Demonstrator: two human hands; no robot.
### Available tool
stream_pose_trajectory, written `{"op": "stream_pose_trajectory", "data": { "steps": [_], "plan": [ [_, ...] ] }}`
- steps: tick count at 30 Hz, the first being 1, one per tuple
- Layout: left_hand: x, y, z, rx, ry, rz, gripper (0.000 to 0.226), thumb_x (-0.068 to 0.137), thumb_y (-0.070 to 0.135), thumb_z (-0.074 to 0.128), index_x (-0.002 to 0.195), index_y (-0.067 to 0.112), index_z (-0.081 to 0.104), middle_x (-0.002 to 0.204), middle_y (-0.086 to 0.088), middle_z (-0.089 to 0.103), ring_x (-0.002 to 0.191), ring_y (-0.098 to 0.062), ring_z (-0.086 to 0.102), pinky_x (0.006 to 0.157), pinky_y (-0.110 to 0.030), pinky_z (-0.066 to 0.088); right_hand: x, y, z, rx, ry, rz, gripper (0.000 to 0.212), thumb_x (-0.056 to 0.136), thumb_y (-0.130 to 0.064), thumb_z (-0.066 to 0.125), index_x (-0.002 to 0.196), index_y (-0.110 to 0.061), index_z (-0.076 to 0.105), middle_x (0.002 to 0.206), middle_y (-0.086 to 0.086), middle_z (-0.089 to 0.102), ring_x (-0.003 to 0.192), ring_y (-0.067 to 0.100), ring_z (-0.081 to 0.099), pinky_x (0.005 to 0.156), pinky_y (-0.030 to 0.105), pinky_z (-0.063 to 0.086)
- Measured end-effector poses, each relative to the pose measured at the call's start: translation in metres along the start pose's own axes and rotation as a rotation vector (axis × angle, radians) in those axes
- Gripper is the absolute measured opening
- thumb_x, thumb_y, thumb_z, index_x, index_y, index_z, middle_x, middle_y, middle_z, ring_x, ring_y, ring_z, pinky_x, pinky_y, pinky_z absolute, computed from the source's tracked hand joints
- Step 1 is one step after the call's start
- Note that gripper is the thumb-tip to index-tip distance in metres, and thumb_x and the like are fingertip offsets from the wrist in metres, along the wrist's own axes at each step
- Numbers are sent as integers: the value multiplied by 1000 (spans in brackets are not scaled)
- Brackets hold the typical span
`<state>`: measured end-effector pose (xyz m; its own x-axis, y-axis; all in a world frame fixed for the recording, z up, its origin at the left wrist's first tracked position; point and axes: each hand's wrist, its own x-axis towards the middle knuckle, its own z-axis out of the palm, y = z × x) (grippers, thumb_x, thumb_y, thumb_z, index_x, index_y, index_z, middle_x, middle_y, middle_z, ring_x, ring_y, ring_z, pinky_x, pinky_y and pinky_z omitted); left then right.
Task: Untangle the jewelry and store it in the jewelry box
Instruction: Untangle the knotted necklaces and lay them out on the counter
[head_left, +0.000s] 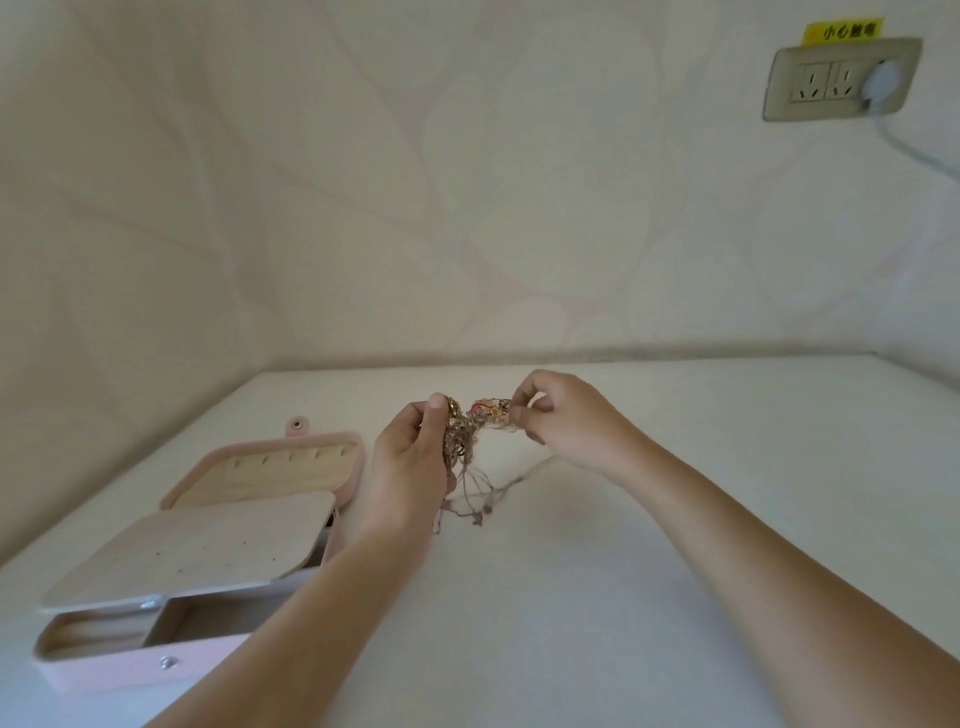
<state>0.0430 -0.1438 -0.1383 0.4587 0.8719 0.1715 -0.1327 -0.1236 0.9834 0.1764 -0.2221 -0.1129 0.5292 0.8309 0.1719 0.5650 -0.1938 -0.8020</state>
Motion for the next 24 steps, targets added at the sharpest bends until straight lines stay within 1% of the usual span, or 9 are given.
{"op": "stream_pose_trajectory", "data": {
  "steps": [2, 4, 7, 9, 14, 16, 19, 21, 24],
  "plan": [
    [-1, 1, 0, 31, 12, 11, 32, 98, 35, 45, 75, 15, 55, 51, 4, 35, 39, -8, 30, 42, -22, 26, 0, 4, 0, -297, -71, -20, 5, 91, -16, 56, 88, -18, 60, 71, -6, 59, 62, 13, 53, 54, 23, 39],
    [-1, 0, -1, 48, 2, 19, 31, 97, 35, 45, 76, 15, 56, 52, 4, 38, 44, -11, 32, 40, -19, 26, 0, 8, 2, -329, -140, -22, 11, 90, -14, 57, 95, -18, 66, 87, -7, 64, 81, 11, 59, 71, 24, 45],
    [-2, 0, 0, 57, -22, 38, 30, 97, 35, 46, 80, 14, 60, 46, 11, 47, 45, -11, 40, 40, -16, 30, -4, 2, 3, 74, -260, -77, 16, 90, -24, 62, 104, -21, 70, 108, -8, 68, 92, 2, 61, 85, 22, 49],
    [-6, 2, 0, 37, -61, 47, 31, 97, 33, 46, 87, 8, 61, 44, 11, 54, 40, -5, 46, 40, -13, 33, -9, -5, 6, 265, -350, -108, 19, 85, -29, 70, 101, -19, 70, 99, -3, 71, 89, 5, 65, 86, 25, 53],
    [-12, 7, 1, 76, -120, 56, 33, 98, 31, 46, 78, 8, 59, 42, 8, 57, 37, -1, 52, 38, -10, 35, -9, -7, 13, 210, -221, -133, 24, 72, -14, 82, 90, -5, 70, 77, 6, 73, 70, 11, 68, 72, 23, 53],
    [-10, 6, 1, 104, -103, 52, 37, 97, 34, 46, 72, 9, 57, 39, 11, 45, 37, -5, 41, 36, -12, 29, -8, -5, 7, 221, -214, -116, 13, 72, -14, 81, 82, -13, 72, 80, 4, 74, 75, 13, 69, 82, 29, 55],
    [-5, 4, 1, 111, -110, 23, 45, 97, 40, 44, 81, 2, 62, 50, 2, 39, 48, -13, 33, 39, -18, 26, -6, -4, 4, 248, -176, -125, 7, 79, -13, 72, 84, -16, 74, 90, 5, 74, 91, 17, 69, 99, 39, 49],
    [-7, 4, 1, 90, -168, 7, 44, 97, 41, 42, 79, 12, 68, 51, 1, 38, 47, -13, 32, 40, -20, 25, -7, -5, 6, 274, -107, -126, 12, 83, -8, 63, 86, -12, 73, 89, 7, 74, 88, 18, 69, 97, 36, 50],
    [-15, 8, 3, 82, -250, -37, 53, 98, 43, 39, 54, 31, 67, 43, 9, 41, 39, -8, 32, 39, -20, 22, -7, -6, 2, 307, -86, -120, 17, 86, -1, 55, 86, -9, 70, 81, 7, 71, 72, 15, 67, 87, 32, 55]
  ]
}}
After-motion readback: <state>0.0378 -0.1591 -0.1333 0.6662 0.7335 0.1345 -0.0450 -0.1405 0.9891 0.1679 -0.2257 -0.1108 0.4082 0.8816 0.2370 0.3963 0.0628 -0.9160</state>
